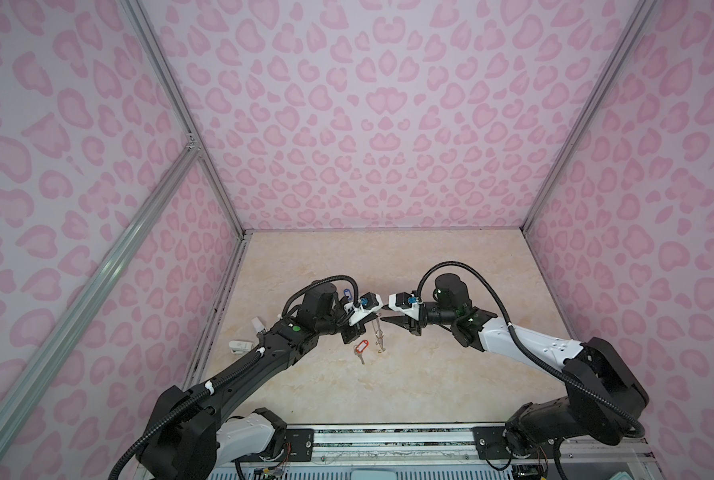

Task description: Put the keys on the keyring

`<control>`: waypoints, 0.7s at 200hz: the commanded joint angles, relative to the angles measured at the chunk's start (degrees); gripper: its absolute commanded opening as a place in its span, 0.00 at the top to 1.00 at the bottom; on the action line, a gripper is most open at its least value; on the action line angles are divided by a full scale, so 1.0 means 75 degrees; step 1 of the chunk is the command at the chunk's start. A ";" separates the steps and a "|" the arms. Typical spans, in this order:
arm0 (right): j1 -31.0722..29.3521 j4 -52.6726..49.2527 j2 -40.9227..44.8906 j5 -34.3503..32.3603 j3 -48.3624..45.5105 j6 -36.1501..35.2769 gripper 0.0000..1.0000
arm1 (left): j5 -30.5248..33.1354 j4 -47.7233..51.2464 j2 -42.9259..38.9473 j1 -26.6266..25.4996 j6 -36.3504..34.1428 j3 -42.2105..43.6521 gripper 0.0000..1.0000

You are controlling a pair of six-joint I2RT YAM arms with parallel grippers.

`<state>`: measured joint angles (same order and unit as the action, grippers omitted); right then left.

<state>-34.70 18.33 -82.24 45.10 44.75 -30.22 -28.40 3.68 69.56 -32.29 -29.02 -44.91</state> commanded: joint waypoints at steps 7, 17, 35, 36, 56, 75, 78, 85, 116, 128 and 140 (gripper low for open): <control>0.0005 -0.0513 0.0370 -0.0937 -0.0068 -0.0687 0.66 | 0.0640 0.1077 0.0332 -0.0166 0.0229 -0.0714 0.96; 0.0003 -0.0666 0.0528 -0.1094 -0.0080 -0.0816 0.65 | 0.0736 0.1381 0.0456 -0.0222 0.0269 -0.0974 0.96; -0.0002 -0.0468 0.0755 -0.1332 -0.0236 -0.0835 0.66 | 0.0836 0.1724 0.0643 -0.0315 0.0340 -0.1289 0.96; -0.0003 -0.0448 0.0762 -0.1341 -0.0248 -0.0835 0.66 | 0.0847 0.1735 0.0653 -0.0325 0.0347 -0.1301 0.96; -0.0032 -0.0059 0.0931 -0.1619 -0.0465 -0.0834 0.69 | 0.1030 0.2022 0.0798 -0.0495 0.0373 -0.1611 0.96; -0.0049 0.0021 0.0992 -0.1652 -0.0541 -0.0823 0.73 | 0.1068 0.2276 0.0963 -0.0568 0.0496 -0.1920 0.96; -0.0055 -0.0003 0.0992 -0.1644 -0.0540 -0.0823 0.74 | 0.1068 0.2301 0.0996 -0.0578 0.0515 -0.1947 0.96; -0.0049 -0.0033 0.0993 -0.1622 -0.0526 -0.0812 0.75 | 0.1069 0.2343 0.1027 -0.0598 0.0540 -0.2020 0.96; -0.0055 0.0208 0.1012 -0.1418 -0.0576 -0.0616 0.79 | 0.1079 0.2447 0.1171 -0.0695 0.0580 -0.2166 0.96; -0.0083 0.0308 0.0988 -0.1367 -0.0598 -0.0570 0.79 | 0.1150 0.2494 0.1231 -0.0751 0.0619 -0.2246 0.96; -0.0076 0.0400 0.0949 -0.1306 -0.0640 -0.0537 0.79 | 0.1292 0.2486 0.1252 -0.0846 0.0634 -0.2294 0.96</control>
<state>-35.14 18.20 -74.74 34.28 40.60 -35.55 -19.90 21.87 78.39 -37.76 -25.02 -60.75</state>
